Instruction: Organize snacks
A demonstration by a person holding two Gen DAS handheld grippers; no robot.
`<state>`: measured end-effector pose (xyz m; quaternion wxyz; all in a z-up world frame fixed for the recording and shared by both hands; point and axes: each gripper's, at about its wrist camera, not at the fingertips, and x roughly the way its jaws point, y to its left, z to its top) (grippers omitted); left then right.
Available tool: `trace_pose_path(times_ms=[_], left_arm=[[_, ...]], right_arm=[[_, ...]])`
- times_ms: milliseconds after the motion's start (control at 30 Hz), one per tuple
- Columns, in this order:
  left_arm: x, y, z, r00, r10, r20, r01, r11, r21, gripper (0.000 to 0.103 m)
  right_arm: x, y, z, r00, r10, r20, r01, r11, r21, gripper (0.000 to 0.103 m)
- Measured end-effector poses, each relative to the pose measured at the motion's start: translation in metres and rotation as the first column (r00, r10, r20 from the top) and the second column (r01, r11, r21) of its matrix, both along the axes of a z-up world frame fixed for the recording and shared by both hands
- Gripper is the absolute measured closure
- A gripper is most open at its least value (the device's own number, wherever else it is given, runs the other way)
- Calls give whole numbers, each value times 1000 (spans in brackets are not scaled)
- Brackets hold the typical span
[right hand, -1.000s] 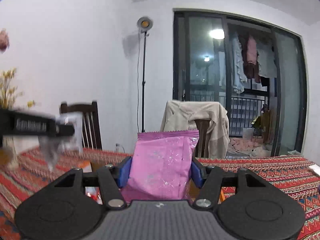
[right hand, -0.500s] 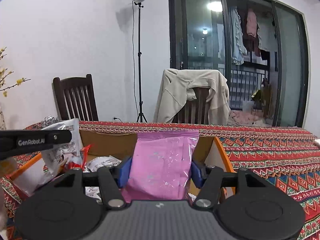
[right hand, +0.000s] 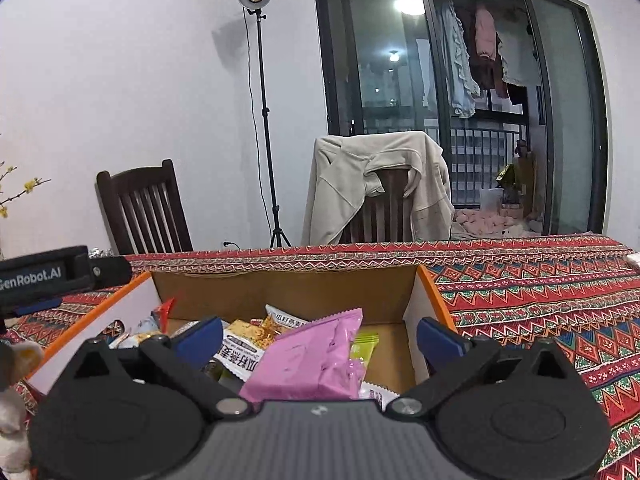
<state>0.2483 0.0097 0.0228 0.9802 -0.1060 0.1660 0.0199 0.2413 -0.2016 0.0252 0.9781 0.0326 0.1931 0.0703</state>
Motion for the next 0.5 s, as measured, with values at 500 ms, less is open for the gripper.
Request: trace_pose_path(times_ms=[500], left_arm=[[-61,3,60,985,-86,148,86,996,5,0]], right_arm=[[-46,-1,49,997,-24,70,25,999,-22,0]])
